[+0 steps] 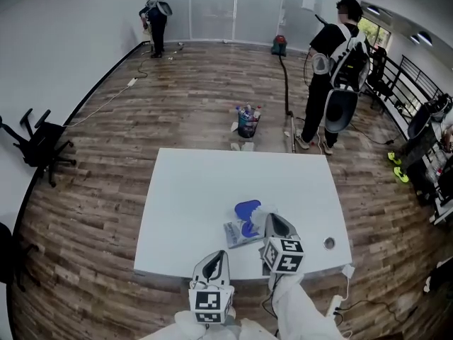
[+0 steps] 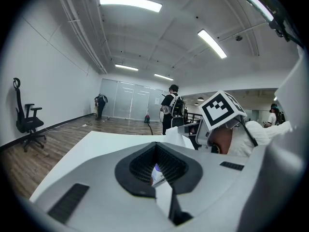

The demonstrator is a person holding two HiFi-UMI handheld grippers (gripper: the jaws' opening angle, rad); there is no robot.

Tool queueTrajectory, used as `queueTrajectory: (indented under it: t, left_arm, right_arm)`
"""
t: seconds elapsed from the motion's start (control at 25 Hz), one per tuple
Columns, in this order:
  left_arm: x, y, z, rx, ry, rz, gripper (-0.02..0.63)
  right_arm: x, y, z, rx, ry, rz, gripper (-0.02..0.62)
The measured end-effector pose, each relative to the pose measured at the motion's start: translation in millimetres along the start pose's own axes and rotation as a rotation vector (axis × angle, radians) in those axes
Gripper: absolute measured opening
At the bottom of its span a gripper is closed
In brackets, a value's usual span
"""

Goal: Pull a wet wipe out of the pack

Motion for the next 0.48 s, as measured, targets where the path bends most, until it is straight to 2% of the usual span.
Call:
queueTrajectory:
  t: [0.48]
  left_arm:
    - [-19,5,-3,-0.021,-0.057,0.025,0.000]
  right_arm:
    - [-10,8,-55,-0.073,-0.044,0.054,0.011]
Point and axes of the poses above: the fingertips, and each gripper's own axes: z forward along the fingers, x to its left, y out of its top, the point moved 10 cm from there along -z, backward along the fingers, and after that the axes turned 15 degrees about -z, right-handed, at the moved point
